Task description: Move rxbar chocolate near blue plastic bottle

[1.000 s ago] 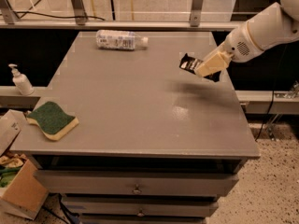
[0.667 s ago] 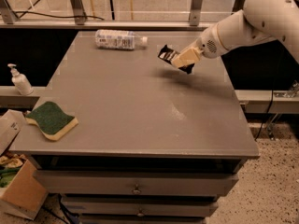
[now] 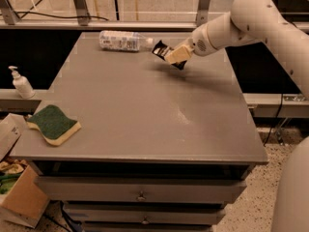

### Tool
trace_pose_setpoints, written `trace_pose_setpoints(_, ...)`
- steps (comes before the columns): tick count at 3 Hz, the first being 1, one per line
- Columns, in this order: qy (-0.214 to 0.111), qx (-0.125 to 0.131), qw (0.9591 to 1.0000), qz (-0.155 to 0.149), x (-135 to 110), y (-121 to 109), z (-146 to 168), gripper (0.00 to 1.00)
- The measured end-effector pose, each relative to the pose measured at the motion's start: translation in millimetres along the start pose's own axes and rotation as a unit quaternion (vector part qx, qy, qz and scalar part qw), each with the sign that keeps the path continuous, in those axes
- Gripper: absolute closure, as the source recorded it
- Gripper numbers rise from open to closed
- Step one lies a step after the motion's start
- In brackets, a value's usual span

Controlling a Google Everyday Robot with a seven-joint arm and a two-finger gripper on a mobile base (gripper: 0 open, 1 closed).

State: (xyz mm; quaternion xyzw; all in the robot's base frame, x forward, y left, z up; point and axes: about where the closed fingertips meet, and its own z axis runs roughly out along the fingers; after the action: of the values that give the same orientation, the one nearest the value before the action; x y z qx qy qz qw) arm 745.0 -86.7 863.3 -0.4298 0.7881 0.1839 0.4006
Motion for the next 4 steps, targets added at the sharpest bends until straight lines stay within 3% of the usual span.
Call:
trace_pose_setpoints(2,0.004,0.001,0.9997,-0.023,-23.0,-8.0,43.4,1.0)
trace_pose_setpoints(3,0.018,0.005,0.9994,-0.028,-27.5,-10.1,59.4,0.84)
trace_pose_setpoints(4,0.025,0.011,0.9992,-0.03,-35.0,-10.8,69.3,0.61)
